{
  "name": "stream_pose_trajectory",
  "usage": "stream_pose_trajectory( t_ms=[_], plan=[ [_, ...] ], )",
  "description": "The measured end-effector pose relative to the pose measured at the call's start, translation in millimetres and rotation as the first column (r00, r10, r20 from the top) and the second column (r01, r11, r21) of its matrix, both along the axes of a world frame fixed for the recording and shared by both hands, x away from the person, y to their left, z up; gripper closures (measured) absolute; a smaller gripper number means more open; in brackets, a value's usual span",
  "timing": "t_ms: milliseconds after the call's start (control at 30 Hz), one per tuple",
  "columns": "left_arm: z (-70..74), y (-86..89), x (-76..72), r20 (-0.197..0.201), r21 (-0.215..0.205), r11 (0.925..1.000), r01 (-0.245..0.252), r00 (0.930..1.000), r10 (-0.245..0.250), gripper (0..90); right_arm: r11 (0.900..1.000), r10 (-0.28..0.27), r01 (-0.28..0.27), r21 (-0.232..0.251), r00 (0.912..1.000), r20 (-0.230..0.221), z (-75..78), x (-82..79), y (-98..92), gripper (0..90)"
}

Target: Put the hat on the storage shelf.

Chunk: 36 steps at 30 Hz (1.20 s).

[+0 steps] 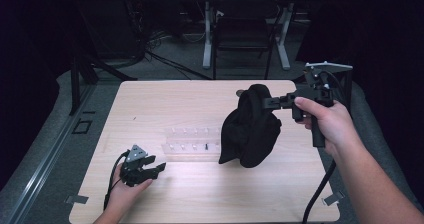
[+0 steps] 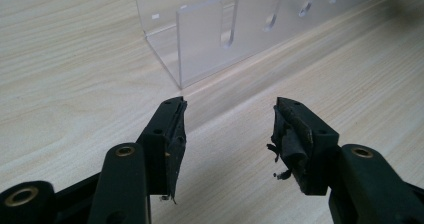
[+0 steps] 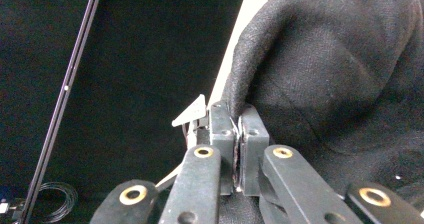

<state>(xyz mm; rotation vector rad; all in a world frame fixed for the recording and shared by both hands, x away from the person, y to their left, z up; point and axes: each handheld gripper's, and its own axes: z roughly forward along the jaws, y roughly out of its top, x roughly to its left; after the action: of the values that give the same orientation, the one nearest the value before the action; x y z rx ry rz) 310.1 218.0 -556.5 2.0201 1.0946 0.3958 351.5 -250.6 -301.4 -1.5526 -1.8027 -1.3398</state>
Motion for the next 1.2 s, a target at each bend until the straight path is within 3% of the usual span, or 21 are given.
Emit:
stream_pose_trajectory(
  t_ms=[667, 1200],
  plan=[
    [0.7, -0.1, 0.3, -0.001, -0.001, 1.0, 0.006, 1.0, -0.006, 46.7, 1.0, -0.006, 0.007, -0.007, 0.9995, 0.031, 3.2, 28.6, 27.1, 88.1],
    [1.4, 0.6, 0.5, -0.002, -0.001, 0.9999, 0.011, 0.9999, -0.011, 46.7, 1.0, 0.011, -0.011, -0.013, 0.9998, 0.019, -3.6, 46.1, 48.2, 88.0]
  ],
)
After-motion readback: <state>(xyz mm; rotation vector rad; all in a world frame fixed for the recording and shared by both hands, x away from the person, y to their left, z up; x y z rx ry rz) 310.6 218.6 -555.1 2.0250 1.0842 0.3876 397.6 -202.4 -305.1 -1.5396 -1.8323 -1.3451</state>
